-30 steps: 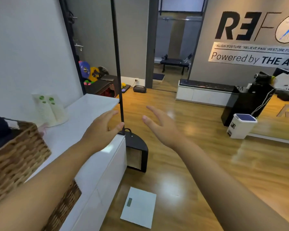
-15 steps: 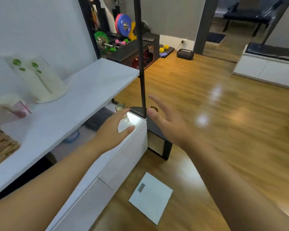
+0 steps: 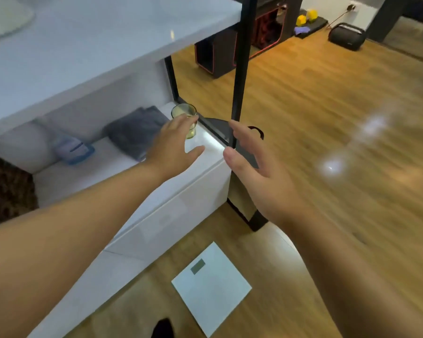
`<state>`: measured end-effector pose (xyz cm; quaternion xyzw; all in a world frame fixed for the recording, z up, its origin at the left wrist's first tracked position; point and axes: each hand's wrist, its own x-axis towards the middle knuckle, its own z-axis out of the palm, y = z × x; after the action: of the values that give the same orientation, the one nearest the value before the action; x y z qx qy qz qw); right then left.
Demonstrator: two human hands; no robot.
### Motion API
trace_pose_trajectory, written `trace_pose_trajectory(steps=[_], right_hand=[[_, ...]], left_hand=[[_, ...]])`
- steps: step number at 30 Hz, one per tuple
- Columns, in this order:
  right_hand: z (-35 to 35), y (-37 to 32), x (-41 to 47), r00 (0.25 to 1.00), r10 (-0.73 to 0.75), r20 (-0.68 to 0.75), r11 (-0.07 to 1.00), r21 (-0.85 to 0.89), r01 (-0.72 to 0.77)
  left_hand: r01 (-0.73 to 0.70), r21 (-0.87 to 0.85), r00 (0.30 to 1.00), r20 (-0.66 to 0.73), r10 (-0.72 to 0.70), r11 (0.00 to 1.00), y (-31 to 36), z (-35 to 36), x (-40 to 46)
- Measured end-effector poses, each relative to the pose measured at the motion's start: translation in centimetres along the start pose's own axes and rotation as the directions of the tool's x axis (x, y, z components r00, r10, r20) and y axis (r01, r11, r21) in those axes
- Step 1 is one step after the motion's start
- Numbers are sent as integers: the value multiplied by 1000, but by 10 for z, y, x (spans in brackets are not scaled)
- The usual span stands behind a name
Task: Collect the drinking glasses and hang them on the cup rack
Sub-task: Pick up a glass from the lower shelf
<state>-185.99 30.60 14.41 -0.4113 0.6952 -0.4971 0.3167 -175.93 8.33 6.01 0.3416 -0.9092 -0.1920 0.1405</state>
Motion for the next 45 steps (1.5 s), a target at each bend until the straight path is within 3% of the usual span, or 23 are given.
trace_pose_trajectory(steps=[6,11,21,26,31,37,45], right_hand=[[29,76,38,1000,-2,21,999,34,1],[52,111,68,1000,17,-4,997,77,-17],[71,120,99,997,66,-49,986,158,-58],[72,117,104,996,76,-49,985,161,-67],[72,115,107,994,90,-68,979,191,-75],[71,110,107,989,110,-99,967,239,-84],[51,87,91,972,139,-191,963,255,-88]], left_hand=[[45,32,991,-127,-40,998,-53,61,69],[69,115,995,-83,-59,991,-89,81,119],[154,153,987,24,-159,976,-104,103,161],[183,230,983,-39,-179,956,-105,104,169],[214,141,976,3,-216,967,-108,102,168],[169,83,985,10,-170,982,-93,91,138],[-10,35,1000,8,10,999,-25,37,67]])
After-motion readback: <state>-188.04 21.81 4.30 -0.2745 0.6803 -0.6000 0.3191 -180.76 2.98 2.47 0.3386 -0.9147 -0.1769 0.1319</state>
